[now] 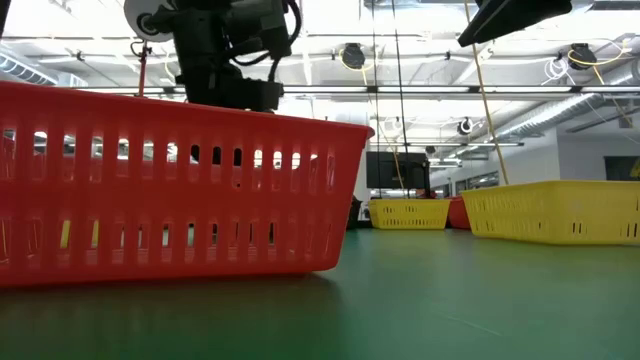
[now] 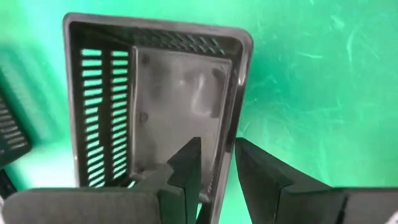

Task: Stack baskets by color
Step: Stack the left black bin on the top black bin, then stack the right yellow bin on the top yellow bin

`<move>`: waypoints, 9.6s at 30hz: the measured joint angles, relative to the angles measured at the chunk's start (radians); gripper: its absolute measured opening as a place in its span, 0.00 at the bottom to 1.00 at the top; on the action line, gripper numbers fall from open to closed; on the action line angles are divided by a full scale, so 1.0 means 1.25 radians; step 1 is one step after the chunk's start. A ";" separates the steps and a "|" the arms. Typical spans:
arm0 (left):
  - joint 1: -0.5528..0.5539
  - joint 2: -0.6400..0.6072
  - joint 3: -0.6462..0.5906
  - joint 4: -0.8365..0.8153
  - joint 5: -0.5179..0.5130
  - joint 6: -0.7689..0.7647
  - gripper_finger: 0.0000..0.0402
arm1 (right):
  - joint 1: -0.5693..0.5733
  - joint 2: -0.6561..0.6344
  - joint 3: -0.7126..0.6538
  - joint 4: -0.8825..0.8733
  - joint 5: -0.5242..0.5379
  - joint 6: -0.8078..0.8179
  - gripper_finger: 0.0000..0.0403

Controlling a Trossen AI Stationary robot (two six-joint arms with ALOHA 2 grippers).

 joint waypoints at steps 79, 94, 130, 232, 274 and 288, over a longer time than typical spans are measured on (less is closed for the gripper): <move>0.132 -0.001 0.405 0.053 -0.186 0.093 0.04 | 0.000 0.000 -0.001 -0.077 0.003 0.065 0.35; 0.155 -0.001 0.542 0.052 -0.231 0.134 0.02 | 0.000 0.000 -0.001 -0.077 0.003 0.064 0.35; 0.292 0.236 0.562 0.125 -0.109 0.065 0.03 | 0.000 0.000 -0.001 -0.083 0.003 0.058 0.35; 0.346 0.355 0.557 0.042 -0.021 0.047 0.11 | 0.000 0.000 -0.001 -0.086 0.002 0.049 0.35; 0.351 0.355 0.557 0.030 -0.021 0.023 0.33 | 0.000 0.000 -0.001 -0.086 0.002 0.049 0.35; 0.321 0.249 0.557 -0.022 -0.061 -0.120 0.40 | 0.000 0.000 0.000 -0.086 0.003 0.047 0.35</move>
